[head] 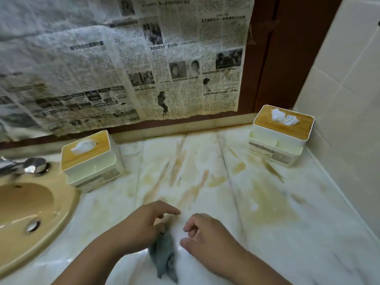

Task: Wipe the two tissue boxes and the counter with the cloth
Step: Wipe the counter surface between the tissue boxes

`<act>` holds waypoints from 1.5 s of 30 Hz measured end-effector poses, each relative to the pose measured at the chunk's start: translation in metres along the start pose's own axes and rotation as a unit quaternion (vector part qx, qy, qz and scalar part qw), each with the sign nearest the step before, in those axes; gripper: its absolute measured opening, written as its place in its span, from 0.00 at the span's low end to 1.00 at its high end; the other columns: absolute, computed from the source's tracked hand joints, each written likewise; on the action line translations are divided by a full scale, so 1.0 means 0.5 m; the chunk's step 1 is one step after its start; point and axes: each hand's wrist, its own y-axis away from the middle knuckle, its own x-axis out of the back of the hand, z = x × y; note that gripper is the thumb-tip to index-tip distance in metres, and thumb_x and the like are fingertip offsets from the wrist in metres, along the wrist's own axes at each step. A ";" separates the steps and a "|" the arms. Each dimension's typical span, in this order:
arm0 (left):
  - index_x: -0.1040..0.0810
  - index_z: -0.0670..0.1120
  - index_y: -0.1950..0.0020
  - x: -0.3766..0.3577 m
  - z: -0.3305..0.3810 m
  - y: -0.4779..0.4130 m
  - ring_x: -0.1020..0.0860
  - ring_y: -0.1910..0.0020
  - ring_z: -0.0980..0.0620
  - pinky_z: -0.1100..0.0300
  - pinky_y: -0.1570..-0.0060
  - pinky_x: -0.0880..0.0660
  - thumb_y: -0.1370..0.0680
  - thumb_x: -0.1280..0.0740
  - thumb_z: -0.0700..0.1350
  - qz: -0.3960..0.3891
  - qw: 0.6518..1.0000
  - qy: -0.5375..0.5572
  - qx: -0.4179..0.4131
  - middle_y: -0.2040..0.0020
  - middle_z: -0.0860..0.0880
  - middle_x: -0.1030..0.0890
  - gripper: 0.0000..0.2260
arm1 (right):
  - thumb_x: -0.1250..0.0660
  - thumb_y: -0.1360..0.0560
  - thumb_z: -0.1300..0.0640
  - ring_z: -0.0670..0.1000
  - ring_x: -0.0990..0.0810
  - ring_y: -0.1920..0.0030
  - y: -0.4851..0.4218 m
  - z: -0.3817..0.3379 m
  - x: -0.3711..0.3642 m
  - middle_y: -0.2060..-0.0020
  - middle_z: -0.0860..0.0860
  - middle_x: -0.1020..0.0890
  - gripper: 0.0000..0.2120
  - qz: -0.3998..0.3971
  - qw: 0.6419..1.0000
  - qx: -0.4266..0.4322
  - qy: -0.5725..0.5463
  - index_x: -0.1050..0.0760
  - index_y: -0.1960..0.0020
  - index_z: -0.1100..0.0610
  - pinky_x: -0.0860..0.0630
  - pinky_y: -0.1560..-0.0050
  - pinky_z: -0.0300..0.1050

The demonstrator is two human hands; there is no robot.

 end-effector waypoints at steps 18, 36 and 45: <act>0.25 0.54 0.59 -0.088 -0.066 0.155 0.26 0.64 0.58 0.66 0.66 0.32 0.29 0.32 0.54 0.049 0.996 -0.068 -0.004 0.63 0.57 0.24 0.06 | 0.33 0.24 0.56 0.45 0.23 0.66 0.045 0.004 -0.079 0.63 0.46 0.21 0.06 0.076 0.996 0.023 0.033 0.27 0.58 0.48 0.25 0.62 0.41; 0.19 0.44 0.57 -0.201 0.158 0.044 0.25 0.68 0.57 0.60 0.63 0.27 0.25 0.31 0.48 -0.062 0.976 0.202 -0.053 0.64 0.52 0.20 0.08 | 0.35 0.20 0.60 0.57 0.18 0.71 0.160 0.115 0.169 0.61 0.62 0.18 0.02 0.440 0.855 -0.105 -0.255 0.25 0.51 0.58 0.22 0.68 0.49; 0.22 0.43 0.50 -0.298 0.303 -0.068 0.24 0.53 0.45 0.49 0.52 0.23 0.22 0.36 0.49 0.073 0.974 -0.042 -0.212 0.50 0.45 0.23 0.10 | 0.36 0.20 0.59 0.56 0.20 0.44 0.130 0.202 0.266 0.39 0.58 0.21 0.14 0.468 0.855 -0.165 -0.153 0.28 0.35 0.58 0.23 0.45 0.50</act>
